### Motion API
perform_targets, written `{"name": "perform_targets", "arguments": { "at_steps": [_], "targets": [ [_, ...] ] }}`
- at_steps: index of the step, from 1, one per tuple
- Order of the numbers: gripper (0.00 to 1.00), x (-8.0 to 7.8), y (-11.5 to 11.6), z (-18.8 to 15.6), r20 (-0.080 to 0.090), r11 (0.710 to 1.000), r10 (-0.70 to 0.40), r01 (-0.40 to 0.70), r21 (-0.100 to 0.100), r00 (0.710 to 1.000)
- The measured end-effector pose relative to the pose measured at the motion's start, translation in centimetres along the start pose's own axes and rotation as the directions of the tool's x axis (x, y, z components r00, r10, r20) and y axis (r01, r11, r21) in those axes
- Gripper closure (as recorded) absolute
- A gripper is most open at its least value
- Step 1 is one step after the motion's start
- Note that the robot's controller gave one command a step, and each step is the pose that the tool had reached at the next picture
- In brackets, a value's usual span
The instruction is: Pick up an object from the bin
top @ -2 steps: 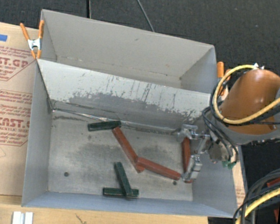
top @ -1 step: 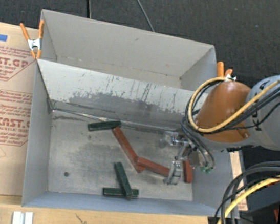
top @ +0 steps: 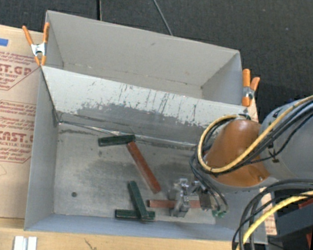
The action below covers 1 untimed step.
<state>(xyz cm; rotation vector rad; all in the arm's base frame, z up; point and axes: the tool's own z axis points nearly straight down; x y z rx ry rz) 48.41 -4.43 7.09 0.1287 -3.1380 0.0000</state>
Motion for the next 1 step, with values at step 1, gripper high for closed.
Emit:
{"name": "perform_targets", "arguments": {
  "at_steps": [1],
  "targets": [
    [1.00, 0.00, 0.00, 0.00, 0.000, 1.000, 0.000, 0.000, 0.000, 1.000]
  ]
}}
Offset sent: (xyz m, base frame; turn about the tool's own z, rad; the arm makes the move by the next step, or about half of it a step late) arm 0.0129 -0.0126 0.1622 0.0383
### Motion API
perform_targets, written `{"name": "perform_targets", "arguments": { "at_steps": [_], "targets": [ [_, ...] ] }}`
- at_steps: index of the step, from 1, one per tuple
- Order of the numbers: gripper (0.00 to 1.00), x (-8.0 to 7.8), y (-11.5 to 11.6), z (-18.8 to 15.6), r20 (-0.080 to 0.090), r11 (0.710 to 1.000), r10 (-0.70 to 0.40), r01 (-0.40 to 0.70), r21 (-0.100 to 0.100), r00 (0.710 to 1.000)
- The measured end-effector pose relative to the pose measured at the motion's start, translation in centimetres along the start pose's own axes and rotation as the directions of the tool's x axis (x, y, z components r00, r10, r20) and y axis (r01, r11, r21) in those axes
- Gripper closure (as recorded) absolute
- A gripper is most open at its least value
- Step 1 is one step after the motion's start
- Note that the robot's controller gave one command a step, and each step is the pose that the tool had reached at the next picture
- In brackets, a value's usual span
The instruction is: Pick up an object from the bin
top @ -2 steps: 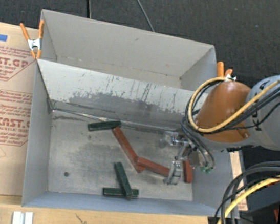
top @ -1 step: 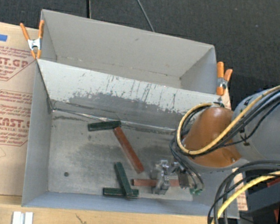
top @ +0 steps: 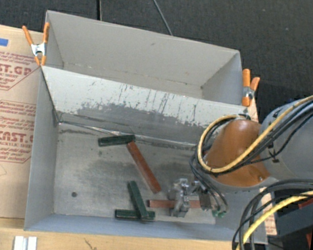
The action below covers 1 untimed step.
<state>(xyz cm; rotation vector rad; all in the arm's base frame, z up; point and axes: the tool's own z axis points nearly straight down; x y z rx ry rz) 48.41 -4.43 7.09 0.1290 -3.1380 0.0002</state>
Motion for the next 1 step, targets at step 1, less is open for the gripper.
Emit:
{"name": "perform_targets", "arguments": {
  "at_steps": [1],
  "targets": [
    [1.00, -1.27, -1.31, -16.24, 0.004, 0.999, 0.038, -0.038, 0.000, 0.999]
  ]
}}
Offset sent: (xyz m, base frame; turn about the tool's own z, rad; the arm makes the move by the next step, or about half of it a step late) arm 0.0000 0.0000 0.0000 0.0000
